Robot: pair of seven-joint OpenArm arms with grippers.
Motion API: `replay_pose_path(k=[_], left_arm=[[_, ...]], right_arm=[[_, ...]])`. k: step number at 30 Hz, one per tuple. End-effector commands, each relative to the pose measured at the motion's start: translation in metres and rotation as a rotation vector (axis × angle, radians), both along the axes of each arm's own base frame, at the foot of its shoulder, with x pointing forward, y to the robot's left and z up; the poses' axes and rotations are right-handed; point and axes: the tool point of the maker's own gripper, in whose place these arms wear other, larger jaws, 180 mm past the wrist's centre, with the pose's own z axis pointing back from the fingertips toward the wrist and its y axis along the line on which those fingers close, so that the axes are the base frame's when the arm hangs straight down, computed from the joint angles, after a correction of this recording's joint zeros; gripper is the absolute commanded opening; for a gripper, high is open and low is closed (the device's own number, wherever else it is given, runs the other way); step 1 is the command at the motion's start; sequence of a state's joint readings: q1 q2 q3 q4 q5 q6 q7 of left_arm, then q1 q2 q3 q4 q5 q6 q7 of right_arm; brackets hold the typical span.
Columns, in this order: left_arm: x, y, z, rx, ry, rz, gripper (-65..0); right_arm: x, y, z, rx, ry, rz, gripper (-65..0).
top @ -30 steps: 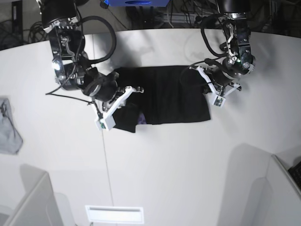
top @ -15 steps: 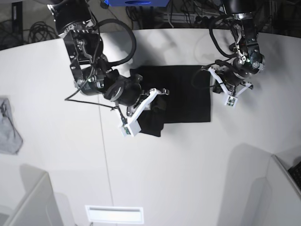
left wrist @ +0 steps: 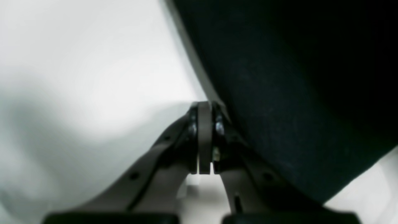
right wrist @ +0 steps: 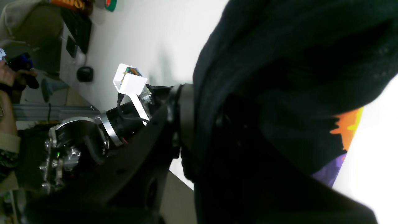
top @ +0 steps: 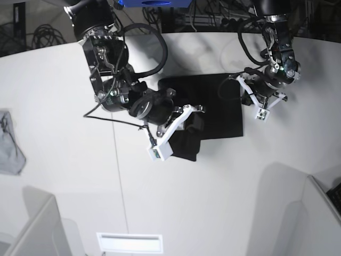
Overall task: Fold the T-shirt properly
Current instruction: 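Fold the strip end with the right gripper over toward the left gripper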
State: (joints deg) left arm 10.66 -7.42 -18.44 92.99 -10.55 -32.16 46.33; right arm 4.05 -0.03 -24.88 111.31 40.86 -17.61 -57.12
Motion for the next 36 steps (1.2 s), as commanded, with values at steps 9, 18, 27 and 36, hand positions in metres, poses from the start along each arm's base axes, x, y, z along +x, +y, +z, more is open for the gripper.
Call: replay_pose_path(k=[9, 18, 27, 36], left_arm=[[-0.001, 0.012, 0.004, 0.035, -0.001, -0.003, -65.0], [0.001, 0.041, 0.020, 0.067, -0.042, 0.072, -65.0], [-0.013, 0.065, 0.022, 0.082, -0.038, 0.137, -65.0], [-0.021, 0.077, 0.035, 0.115, -0.063, 0.162, -65.0]], right_arm=[[0.005, 0.032, -0.012, 0.000, -0.035, 0.040, -65.0], [0.013, 0.035, -0.027, -0.013, -0.044, 0.008, -65.0], [0.017, 0.042, -0.020, 0.011, -0.058, 0.000, -65.0], [0.024, 0.052, -0.012, 0.028, -0.067, 0.003, -65.0]])
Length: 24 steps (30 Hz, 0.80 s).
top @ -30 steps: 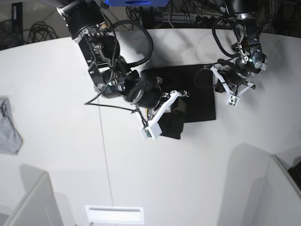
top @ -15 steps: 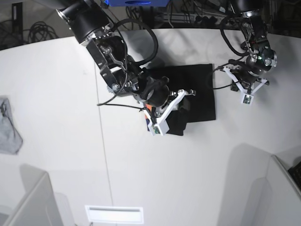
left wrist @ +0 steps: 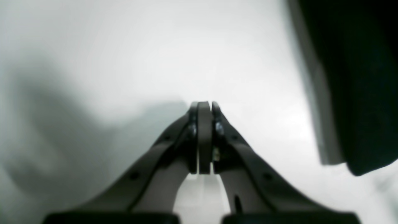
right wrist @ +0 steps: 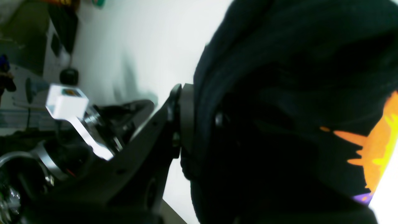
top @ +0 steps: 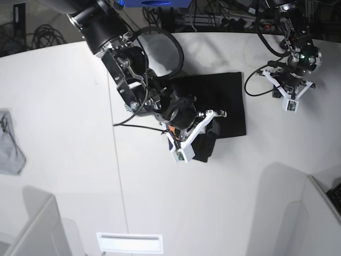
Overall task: Fold the T-shirt properly
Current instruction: 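Fold the strip end with the right gripper over toward the left gripper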
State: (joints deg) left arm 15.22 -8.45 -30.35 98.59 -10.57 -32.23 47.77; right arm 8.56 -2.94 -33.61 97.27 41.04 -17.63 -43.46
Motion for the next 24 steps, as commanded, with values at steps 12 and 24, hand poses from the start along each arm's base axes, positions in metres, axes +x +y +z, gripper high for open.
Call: replay_pose_path(k=[12, 24], left_arm=[[0.001, 0.013, 0.012, 0.022, -0.038, 0.019, -65.0], [-0.008, 0.042, 0.020, 0.047, -0.053, 0.105, -65.0]], right_arm=[[0.005, 0.010, -0.008, 0.018, 0.019, -0.015, -65.0], [0.003, 0.010, -0.009, 0.020, 0.026, -0.011, -56.1]])
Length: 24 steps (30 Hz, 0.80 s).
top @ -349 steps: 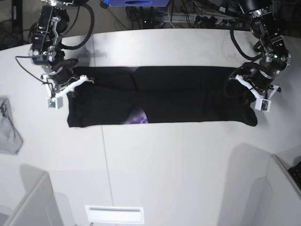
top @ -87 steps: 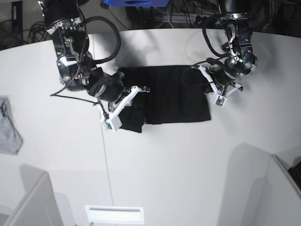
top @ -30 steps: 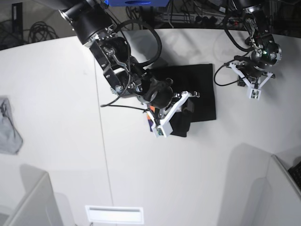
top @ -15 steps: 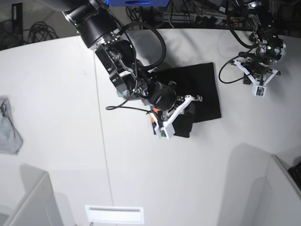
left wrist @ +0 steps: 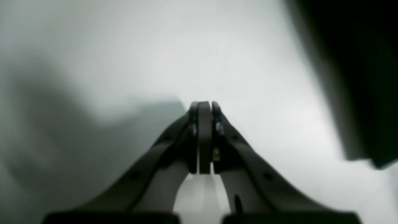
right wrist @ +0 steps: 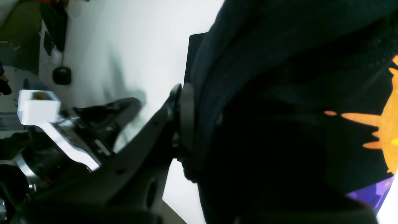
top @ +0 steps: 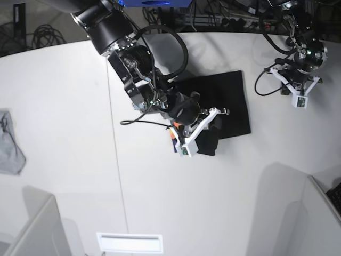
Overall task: Fold the T-shirt properly
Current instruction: 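Fold the strip end with the right gripper over toward the left gripper, then open the right gripper and withdraw it from the folded shirt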
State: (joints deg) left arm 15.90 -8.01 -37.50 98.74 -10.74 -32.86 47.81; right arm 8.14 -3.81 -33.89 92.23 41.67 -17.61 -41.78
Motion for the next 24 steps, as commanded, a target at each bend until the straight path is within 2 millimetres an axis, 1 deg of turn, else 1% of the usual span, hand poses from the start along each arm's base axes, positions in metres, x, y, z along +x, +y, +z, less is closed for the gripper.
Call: replay_pose_path(k=[1, 2, 4, 5, 8, 11, 16, 21, 23, 24], left_arm=[[0.005, 0.009, 0.014, 0.027, -0.040, -0.006, -65.0], [0.003, 0.012, 0.015, 0.031, -0.039, -0.019, -65.0], [-0.002, 0.018, 0.019, 0.040, -0.039, -0.041, -65.0], [-0.005, 0.024, 0.021, 0.047, -0.041, -0.028, -65.0], [-0.013, 0.043, 0.027, 0.066, -0.050, 0.031, -65.0], [-0.023, 0.061, 0.034, 0.086, -0.061, 0.092, -65.0], [-0.037, 0.087, 0.045, 0.114, -0.081, 0.178, -65.0], [-0.041, 0.092, 0.046, 0.117, -0.082, 0.198, -65.0], [-0.042, 0.092, 0.046, 0.118, -0.081, 0.198, -65.0], [-0.041, 0.091, 0.047, 0.114, -0.086, 0.196, -65.0]], right_arm=[[0.007, 0.006, 0.016, 0.035, -0.039, 0.000, -51.0], [0.007, 0.007, 0.016, 0.035, -0.039, 0.002, -45.8], [0.003, 0.006, 0.013, 0.034, -0.029, 0.001, -38.3], [0.002, 0.007, 0.012, 0.034, -0.027, 0.001, -35.0], [0.002, 0.007, 0.010, 0.031, -0.022, 0.001, -29.4], [0.000, 0.007, -0.001, 0.017, 0.008, 0.002, -28.5], [-0.025, 0.028, -0.016, -0.028, 0.020, 0.100, -28.7], [-0.035, 0.045, -0.011, -0.050, -0.022, 0.185, -28.7], [-0.038, 0.047, -0.009, -0.058, -0.036, 0.206, -28.8], [-0.036, 0.047, -0.003, -0.053, -0.051, 0.209, -28.8]])
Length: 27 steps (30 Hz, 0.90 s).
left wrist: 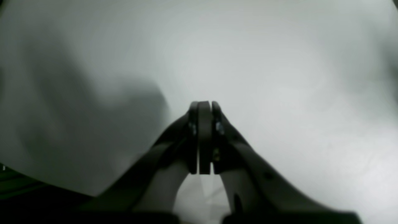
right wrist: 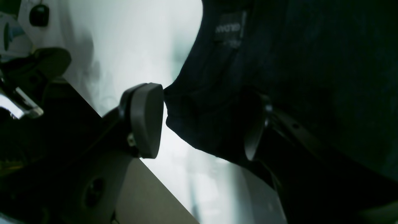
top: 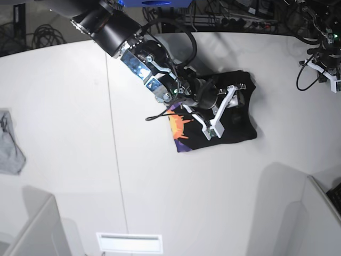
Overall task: Fold the T-shirt properly
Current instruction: 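Open the right gripper and withdraw it from the folded shirt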
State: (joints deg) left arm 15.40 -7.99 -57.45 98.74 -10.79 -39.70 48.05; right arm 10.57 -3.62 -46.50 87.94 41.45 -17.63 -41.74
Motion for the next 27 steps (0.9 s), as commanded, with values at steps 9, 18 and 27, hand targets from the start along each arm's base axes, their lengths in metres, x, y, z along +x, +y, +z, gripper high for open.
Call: replay_pose_path(k=[9, 18, 27], left_arm=[[-0.001, -0.033, 0.024, -0.132, -0.149, -0.101, -65.0], [0.020, -0.079, 0.012, -0.206, -0.143, -0.220, -65.0], [0.026, -0.105, 0.003, -0.268, -0.152, -0.241, -65.0]], right_arm=[[0.046, -0.099, 0.034, 0.016, -0.187, -0.197, -57.3], [0.031, -0.183, 0.038, 0.012, -0.258, -0.423, -65.0], [0.004, -0.269, 0.006, -0.112, -0.169, -0.625, -65.0]])
